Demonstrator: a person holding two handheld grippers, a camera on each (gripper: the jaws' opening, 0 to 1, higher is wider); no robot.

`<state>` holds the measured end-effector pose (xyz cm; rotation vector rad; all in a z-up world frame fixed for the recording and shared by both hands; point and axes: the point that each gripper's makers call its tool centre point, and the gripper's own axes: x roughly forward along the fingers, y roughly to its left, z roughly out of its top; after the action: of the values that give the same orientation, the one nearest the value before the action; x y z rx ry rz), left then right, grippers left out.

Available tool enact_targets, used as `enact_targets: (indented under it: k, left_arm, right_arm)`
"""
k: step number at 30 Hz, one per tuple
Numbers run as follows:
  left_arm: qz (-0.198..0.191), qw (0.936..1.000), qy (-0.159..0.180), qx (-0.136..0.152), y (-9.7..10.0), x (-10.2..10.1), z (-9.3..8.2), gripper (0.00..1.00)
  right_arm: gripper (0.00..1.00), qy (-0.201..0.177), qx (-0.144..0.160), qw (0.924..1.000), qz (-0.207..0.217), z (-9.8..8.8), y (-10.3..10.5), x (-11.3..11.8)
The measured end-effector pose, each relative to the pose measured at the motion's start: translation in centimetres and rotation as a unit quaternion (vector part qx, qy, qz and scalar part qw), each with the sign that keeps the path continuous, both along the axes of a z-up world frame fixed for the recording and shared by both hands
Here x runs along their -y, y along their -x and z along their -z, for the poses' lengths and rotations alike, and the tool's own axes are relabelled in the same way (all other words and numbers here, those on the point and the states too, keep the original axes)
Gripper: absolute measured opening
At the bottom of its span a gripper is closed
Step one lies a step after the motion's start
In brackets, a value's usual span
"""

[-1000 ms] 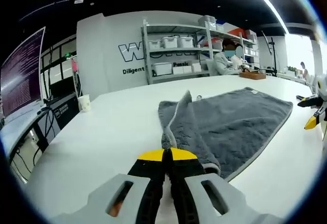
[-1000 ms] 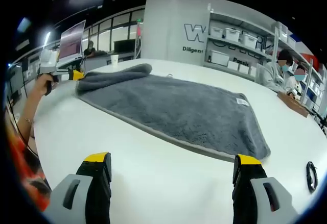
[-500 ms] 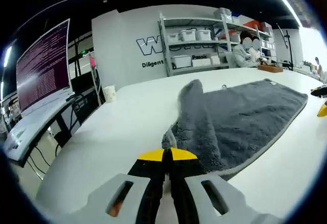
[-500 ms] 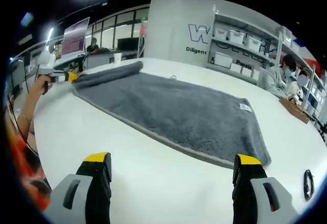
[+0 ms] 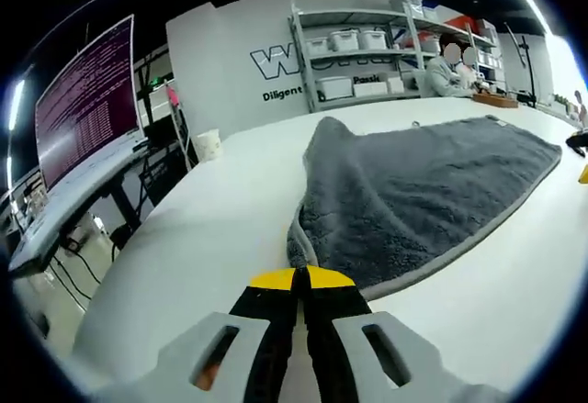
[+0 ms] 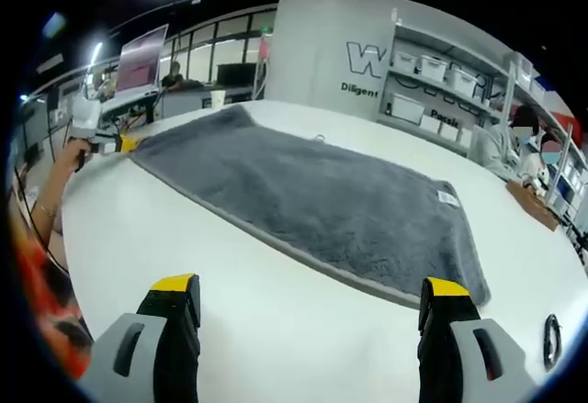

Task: Open the folded towel by lifting each exposed corner and separating the folded layers until the towel lies flat within the target outline without major curled edges

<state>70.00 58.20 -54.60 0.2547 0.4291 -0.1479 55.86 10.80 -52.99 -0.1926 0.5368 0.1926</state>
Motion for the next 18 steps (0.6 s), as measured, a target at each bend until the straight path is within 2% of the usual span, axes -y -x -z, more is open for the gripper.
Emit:
enact_targets:
  k: [5,7,8,9,11,12,16,18]
  left_arm:
    - [-0.006,1.0,0.002,0.006,-0.1,-0.3,-0.3,0.05]
    - [-0.008,0.9998,0.013,0.014,-0.1,-0.5,-0.8,0.17]
    - [-0.008,0.9996,0.022,0.015,-0.1,-0.4,-1.0,0.3]
    - [-0.003,0.9992,0.038,0.013,0.0,-0.2,-1.2,0.39]
    - [0.003,0.9989,0.044,0.012,0.1,-0.1,-1.5,0.51]
    - [0.005,0.9988,0.047,0.012,0.2,0.1,-1.7,0.53]
    - [0.043,0.9939,0.096,0.033,0.4,2.3,-3.2,0.55]
    - [0.064,0.9901,0.121,0.034,0.5,3.5,-3.7,0.61]
  right_arm:
    - [0.99,-0.001,-0.001,1.0,-0.001,0.1,0.0,-0.1]
    - [0.99,-0.002,-0.001,1.0,0.001,0.1,0.1,-0.1]
    - [0.99,-0.002,-0.001,1.0,0.002,0.1,0.1,0.0]
    - [0.99,-0.002,-0.001,1.0,0.003,0.1,0.1,0.0]
    - [0.99,-0.005,-0.001,1.0,0.005,0.2,0.1,0.1]
    - [0.99,-0.006,-0.001,1.0,0.006,0.2,0.1,0.2]
    - [0.99,-0.018,0.007,0.9998,0.011,0.1,-0.2,0.2]
    - [0.99,-0.023,0.014,0.9996,0.011,-0.2,-0.6,0.1]
